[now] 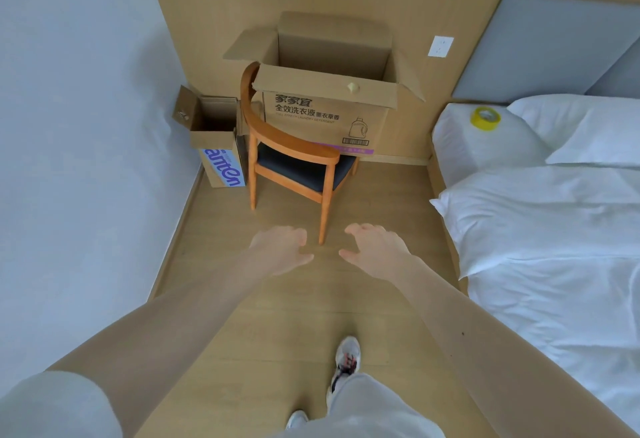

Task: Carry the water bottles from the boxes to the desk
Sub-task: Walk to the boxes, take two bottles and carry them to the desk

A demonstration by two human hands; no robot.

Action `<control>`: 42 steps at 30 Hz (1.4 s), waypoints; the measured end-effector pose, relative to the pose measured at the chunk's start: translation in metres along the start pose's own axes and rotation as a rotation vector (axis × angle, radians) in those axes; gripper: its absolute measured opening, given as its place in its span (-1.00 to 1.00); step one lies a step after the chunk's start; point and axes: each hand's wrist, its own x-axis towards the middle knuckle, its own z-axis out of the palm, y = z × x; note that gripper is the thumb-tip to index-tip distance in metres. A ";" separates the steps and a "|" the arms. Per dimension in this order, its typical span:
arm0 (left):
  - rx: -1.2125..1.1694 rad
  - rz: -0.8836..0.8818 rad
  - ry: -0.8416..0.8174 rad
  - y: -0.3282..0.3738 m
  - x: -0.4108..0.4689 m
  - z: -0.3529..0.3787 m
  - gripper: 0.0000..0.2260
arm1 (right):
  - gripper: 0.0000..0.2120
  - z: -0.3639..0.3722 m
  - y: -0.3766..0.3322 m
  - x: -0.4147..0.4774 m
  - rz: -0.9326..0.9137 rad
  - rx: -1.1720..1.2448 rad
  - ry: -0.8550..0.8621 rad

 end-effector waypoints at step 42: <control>-0.185 0.011 0.332 -0.061 0.464 -0.255 -0.57 | -0.51 -0.237 0.129 0.455 -0.009 0.190 0.179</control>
